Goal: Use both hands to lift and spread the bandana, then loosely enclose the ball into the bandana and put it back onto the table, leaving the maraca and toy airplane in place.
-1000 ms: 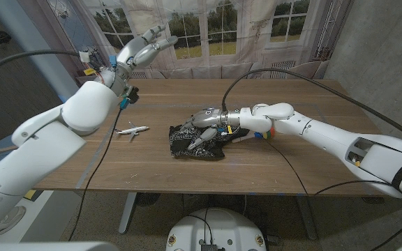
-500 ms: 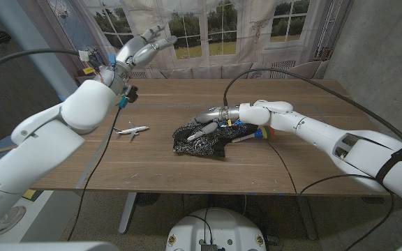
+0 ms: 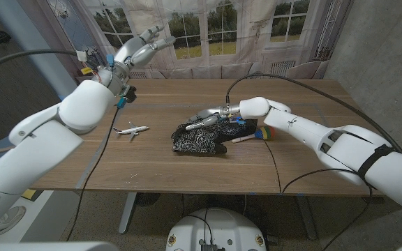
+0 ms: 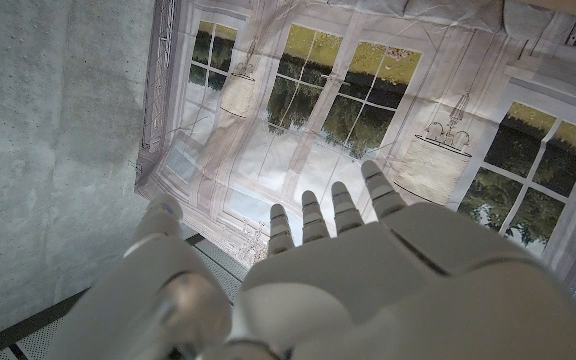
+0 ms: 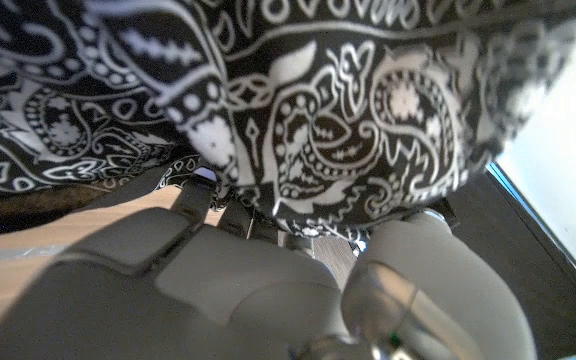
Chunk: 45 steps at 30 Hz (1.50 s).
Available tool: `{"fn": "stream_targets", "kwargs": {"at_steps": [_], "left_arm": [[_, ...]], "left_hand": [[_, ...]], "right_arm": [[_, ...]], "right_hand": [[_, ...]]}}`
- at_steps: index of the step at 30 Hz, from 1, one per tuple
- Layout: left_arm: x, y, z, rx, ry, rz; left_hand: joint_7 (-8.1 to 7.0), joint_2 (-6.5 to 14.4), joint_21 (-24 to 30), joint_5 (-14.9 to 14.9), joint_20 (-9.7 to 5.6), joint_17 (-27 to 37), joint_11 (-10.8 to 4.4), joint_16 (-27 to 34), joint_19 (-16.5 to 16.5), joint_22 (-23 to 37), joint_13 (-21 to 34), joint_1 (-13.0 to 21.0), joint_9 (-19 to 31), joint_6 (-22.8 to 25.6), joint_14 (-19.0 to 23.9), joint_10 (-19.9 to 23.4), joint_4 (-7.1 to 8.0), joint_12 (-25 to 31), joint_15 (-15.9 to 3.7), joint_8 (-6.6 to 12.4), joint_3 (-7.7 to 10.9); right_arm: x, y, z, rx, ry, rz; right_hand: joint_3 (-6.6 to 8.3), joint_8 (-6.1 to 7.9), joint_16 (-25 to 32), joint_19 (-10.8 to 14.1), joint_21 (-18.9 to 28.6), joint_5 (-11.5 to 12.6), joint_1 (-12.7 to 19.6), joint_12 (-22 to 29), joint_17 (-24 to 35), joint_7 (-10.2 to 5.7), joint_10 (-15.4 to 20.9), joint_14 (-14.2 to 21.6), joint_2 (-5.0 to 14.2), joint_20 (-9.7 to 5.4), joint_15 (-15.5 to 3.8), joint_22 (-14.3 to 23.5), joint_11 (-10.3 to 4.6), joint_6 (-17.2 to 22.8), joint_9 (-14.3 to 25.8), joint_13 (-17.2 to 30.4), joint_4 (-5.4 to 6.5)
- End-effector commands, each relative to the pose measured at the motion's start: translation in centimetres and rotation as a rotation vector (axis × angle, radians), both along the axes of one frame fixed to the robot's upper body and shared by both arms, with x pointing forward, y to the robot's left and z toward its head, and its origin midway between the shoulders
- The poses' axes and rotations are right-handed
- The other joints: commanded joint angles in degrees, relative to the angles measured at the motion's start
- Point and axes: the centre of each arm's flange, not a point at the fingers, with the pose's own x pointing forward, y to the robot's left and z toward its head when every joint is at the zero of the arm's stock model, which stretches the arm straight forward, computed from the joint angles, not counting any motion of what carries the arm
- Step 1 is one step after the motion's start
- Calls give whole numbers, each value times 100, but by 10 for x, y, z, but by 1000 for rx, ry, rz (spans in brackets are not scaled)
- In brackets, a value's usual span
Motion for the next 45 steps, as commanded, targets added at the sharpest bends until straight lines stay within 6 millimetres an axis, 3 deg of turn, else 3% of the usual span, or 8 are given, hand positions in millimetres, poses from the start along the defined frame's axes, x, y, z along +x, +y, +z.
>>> {"fn": "stream_targets", "kwargs": {"at_steps": [1, 15, 31, 45], "left_arm": [[3, 0, 2, 5, 1, -3], [4, -2, 2, 1, -1, 1], [10, -3, 0, -10, 12, -18], [19, 2, -12, -52, 44, -38]], "left_hand": [[-7, 4, -23, 26, 38, 17, -1, 26, -28, 10, -8, 41, 12, -28, -19, -28, -29, 21, 8, 16, 24], [-3, 9, -27, 22, 39, 18, 17, 24, -31, 10, -8, 43, 12, -47, -27, -37, -39, 24, 2, 9, 26], [0, 9, -31, 18, 39, 19, 16, 25, -35, 11, -9, 39, 12, -62, -31, -34, -47, 32, 19, 5, 24], [-41, 12, -33, 15, 38, 20, 27, 21, -34, 12, -10, 26, 11, -162, -48, -56, -49, 28, 24, -27, 20]], "right_arm": [[1, -6, 33, 189, 113, 47], [11, -16, 48, 320, 144, 16], [15, -30, 69, 466, 205, 25], [24, -57, 90, 638, 248, -5]], "right_hand": [[5, 26, -14, -63, -38, 24, 90, -8, -2, -8, -23, -52, -4, -2, 21, -2, 10, 1, 7, -9, -44], [-29, 93, 25, -116, -109, 22, 44, 36, -31, 15, 40, -49, 26, -3, 24, 1, 26, 135, 4, -24, -14], [108, 102, 47, -198, -206, 26, 204, 58, -63, 4, 60, -128, 307, -11, 5, 6, 34, 133, -1, -47, -53], [201, 122, 61, -193, -246, -13, 354, 84, -100, 12, 118, -151, 444, -13, 11, 9, 44, 178, -7, -64, -125]]}}
